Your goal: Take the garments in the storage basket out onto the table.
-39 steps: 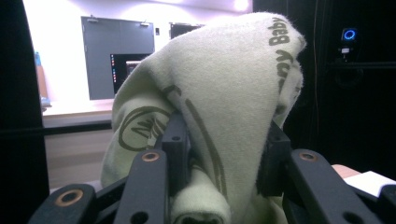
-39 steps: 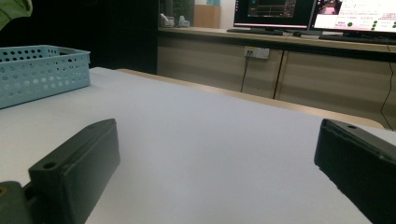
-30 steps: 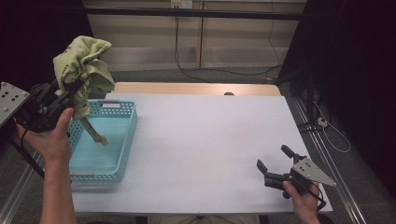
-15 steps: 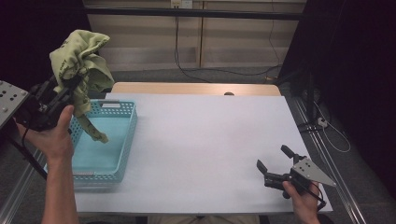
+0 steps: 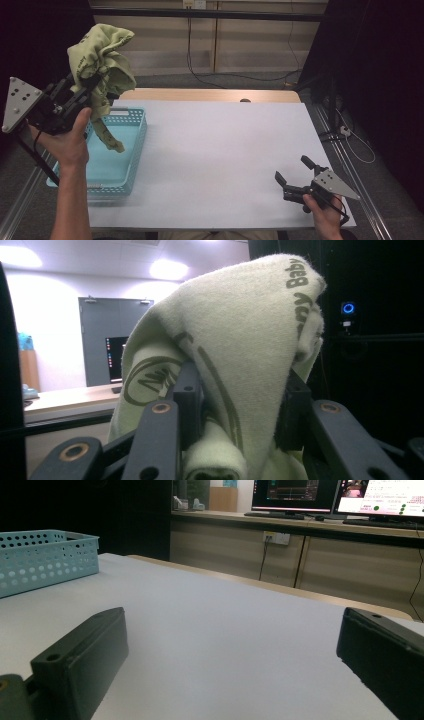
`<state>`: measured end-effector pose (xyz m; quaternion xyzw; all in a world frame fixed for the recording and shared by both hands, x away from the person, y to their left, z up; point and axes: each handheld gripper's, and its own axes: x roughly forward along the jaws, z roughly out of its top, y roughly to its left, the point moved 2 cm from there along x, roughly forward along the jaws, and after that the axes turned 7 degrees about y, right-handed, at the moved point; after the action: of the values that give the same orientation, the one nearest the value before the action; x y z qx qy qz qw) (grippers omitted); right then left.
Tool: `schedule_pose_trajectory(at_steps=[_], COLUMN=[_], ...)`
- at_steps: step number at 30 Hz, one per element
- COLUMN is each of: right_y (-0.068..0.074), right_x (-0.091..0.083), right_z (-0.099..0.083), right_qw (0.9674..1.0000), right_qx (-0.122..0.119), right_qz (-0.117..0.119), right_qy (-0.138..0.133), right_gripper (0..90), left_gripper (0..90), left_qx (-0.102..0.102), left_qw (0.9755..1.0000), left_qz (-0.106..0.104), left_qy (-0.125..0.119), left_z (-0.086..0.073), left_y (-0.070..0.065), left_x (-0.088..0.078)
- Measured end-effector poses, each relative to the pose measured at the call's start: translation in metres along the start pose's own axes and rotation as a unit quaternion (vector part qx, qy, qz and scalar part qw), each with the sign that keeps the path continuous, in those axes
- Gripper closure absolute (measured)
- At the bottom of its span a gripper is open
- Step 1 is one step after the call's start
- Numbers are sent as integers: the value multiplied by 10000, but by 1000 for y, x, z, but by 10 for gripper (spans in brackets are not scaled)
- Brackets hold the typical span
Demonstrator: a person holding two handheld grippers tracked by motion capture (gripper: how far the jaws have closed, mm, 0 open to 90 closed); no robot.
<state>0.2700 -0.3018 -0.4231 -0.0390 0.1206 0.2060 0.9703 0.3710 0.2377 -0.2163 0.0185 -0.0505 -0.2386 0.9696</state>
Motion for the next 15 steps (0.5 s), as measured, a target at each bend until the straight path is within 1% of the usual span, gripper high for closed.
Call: schedule_pose_trajectory(at_steps=[2, 4, 5, 6, 8, 9, 11, 12, 13, 14, 15], right_y=[0, 0, 0, 0, 0, 0, 0, 0, 0, 0, 0], right_x=[0, 1, 1, 1, 1, 1, 1, 1, 1, 1, 1], right_z=[0, 0, 0, 0, 0, 0, 0, 0, 0, 0, 0], right_qw=[10000, 10000, 10000, 10000, 10000, 10000, 10000, 10000, 10000, 10000, 10000], right_qx=[6, -1, -1, -2, 5, 7, 6, 2, 2, 2, 0], right_qz=[2, 25, 25, 25, 27, 26, 28, 31, 31, 32, 31], right_qy=[5, -5, -5, -8, -5, -7, -8, -10, -10, -11, -11], right_gripper=[0, 0, 0, 0, 0, 0, 0, 0, 0, 0, 0], left_gripper=[635, 635, 635, 635, 635, 635, 635, 635, 635, 635, 635], left_qx=[5, -9, 62, 11, 63, 49, 35, 58, 82, 56, 92], left_qw=[10000, 10000, 9999, 9999, 9998, 9998, 9996, 9995, 9993, 9993, 9991], left_qz=[-24, -92, -116, -127, -160, -198, -261, -274, -339, -359, -397], left_qy=[4, -33, -4, -38, -45, -69, -108, -109, -113, -118, -108], left_z=[3, 8, 10, 12, 16, 18, 21, 23, 24, 25, 27], left_y=[-2, -6, -6, -9, -11, -13, -18, -20, -23, -26, -28], left_x=[5, 11, 13, 15, 18, 19, 22, 24, 26, 28, 30])
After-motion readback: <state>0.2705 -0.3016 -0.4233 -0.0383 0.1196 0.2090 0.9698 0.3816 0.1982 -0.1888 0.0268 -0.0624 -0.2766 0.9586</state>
